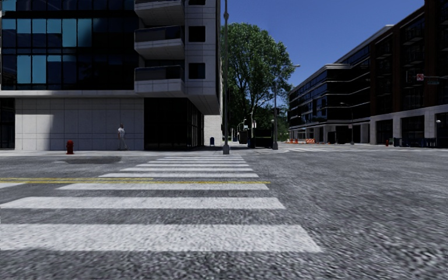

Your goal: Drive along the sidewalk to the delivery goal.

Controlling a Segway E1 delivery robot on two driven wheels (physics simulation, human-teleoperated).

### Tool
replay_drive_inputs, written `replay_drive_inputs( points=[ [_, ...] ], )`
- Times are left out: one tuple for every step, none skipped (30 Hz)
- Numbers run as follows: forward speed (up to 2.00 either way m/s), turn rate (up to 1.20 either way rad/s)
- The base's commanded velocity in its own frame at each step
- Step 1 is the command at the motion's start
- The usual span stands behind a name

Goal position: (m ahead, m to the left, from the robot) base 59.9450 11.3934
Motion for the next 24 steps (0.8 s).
replay_drive_inputs(
  points=[
    [1.99,0.0],
    [1.99,0.0],
    [1.99,0.0],
    [1.99,0.0],
    [1.99,0.0],
    [1.99,0.0],
    [1.99,0.0],
    [1.99,0.04],
    [1.99,0.06],
    [1.99,0.18],
    [1.99,0.25],
    [1.99,0.25],
    [1.99,0.27],
    [1.99,0.28],
    [1.99,0.28],
    [1.99,0.28],
    [1.99,0.28],
    [1.99,0.28],
    [1.99,0.28],
    [1.99,0.28],
    [1.99,0.27],
    [1.99,0.13],
    [1.99,0.04],
    [1.99,0.04]
  ],
)
